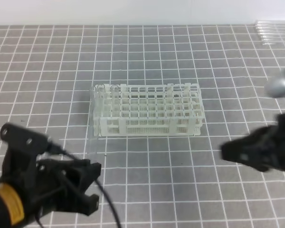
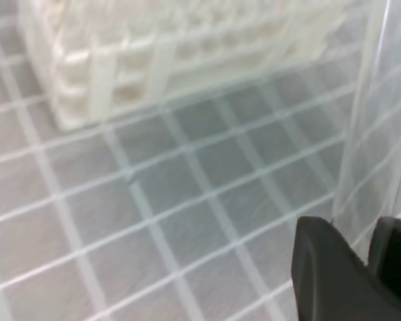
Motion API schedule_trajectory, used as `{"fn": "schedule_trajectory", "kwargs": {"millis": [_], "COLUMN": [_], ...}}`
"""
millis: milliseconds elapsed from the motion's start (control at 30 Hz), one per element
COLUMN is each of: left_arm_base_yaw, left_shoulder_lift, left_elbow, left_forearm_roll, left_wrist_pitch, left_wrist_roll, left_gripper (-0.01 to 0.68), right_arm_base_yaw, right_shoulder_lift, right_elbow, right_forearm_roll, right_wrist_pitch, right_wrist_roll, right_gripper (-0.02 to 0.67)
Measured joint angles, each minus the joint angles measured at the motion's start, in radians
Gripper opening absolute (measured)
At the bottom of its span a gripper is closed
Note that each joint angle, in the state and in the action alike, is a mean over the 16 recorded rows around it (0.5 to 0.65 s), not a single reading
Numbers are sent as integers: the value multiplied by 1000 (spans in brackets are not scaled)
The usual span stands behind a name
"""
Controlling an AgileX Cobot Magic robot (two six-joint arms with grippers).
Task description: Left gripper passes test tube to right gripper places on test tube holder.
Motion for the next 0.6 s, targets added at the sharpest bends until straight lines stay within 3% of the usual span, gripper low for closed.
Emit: {"fn": "schedule_trajectory", "kwargs": {"millis": [300,600], "left_arm_base_yaw": [15,16], "left_shoulder_lift": [-21,87], "left_elbow": [184,215], "left_forearm_roll": [6,39], "left_wrist_pitch": [-414,-653], "left_wrist_roll": [-22,-14], "left_gripper": [76,46], "right_arm_base_yaw": [308,554], "right_shoulder_lift": [112,24], "right_elbow": [-88,83], "right_forearm_roll": [-124,-280], "right_wrist_pitch": [-304,-811], "right_wrist_roll": [-15,-31], "right_gripper": [-13,-13]}}
